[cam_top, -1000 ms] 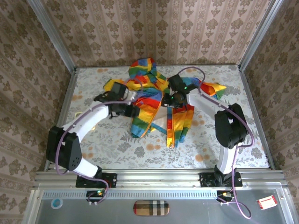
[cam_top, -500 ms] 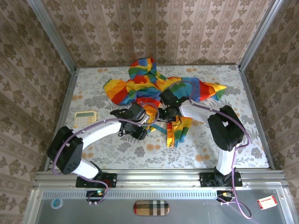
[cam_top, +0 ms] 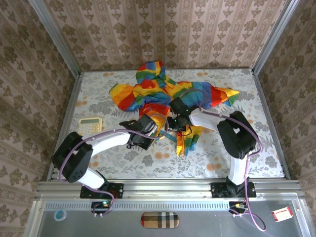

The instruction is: Zip up the jacket

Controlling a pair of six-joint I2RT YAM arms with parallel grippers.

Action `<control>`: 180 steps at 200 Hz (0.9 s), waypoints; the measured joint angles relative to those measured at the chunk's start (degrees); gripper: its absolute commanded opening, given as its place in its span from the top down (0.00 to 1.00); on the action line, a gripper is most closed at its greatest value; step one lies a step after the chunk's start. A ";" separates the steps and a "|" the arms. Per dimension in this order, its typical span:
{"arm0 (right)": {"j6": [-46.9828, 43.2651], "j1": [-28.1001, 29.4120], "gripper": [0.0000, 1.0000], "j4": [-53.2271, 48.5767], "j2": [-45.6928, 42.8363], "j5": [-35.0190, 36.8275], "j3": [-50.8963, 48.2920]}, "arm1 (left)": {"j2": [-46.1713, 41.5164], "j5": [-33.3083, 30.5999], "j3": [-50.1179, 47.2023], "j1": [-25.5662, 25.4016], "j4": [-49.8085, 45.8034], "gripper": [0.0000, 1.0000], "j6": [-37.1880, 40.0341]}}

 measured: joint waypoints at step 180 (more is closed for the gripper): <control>1.29 -0.02 0.82 1.42 0.79 0.02 -0.07 | 6.32 3.17 2.38 -1.07 -0.26 0.99 2.38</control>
